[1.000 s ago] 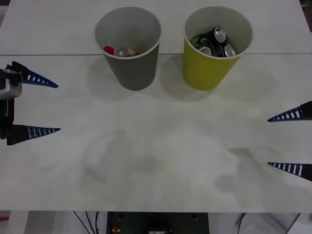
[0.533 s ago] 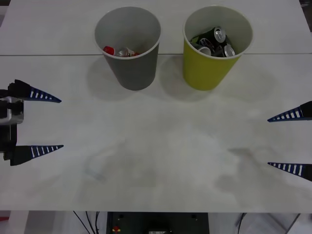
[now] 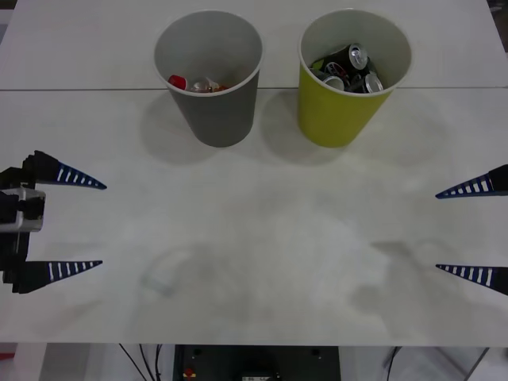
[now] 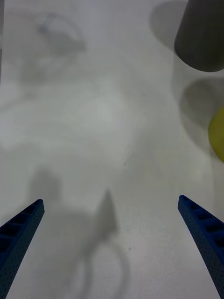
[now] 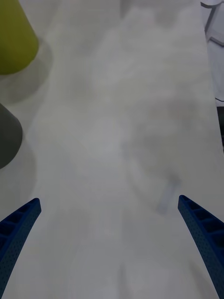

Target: Put the can into the green bin and the plastic bottle into the gray bin

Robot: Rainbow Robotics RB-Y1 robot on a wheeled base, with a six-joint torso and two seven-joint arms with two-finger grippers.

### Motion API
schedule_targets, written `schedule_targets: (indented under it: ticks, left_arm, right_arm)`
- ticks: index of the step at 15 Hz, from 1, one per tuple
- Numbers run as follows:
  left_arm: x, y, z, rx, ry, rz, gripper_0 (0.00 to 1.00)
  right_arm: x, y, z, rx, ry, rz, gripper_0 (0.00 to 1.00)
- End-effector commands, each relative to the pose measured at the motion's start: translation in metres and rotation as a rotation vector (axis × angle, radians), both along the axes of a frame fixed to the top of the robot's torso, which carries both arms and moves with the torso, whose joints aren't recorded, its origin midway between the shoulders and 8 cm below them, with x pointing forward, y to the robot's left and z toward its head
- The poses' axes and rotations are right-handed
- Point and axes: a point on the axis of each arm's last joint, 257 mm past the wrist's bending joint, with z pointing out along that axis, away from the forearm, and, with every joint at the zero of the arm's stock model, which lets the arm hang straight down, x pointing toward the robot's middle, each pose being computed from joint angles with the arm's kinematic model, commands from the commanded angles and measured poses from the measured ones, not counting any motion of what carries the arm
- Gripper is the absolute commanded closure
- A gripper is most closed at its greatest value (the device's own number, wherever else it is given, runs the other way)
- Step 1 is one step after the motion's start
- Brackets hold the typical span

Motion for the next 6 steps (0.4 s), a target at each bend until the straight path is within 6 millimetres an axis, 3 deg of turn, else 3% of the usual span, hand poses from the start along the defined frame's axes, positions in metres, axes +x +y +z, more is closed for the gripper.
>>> schedule_targets:
  ticks: [1,6]
  left_arm:
    - [-0.0075,-0.0017,-0.006,-0.003,0.019,-0.009,0.0]
    - [-0.0103,-0.003,-0.0086,-0.003,0.025,-0.014,0.0]
  right_arm:
    - [0.0,0.0,0.0,0.0,0.0,0.0,0.0]
    - [0.0,0.0,0.0,0.0,0.0,0.0,0.0]
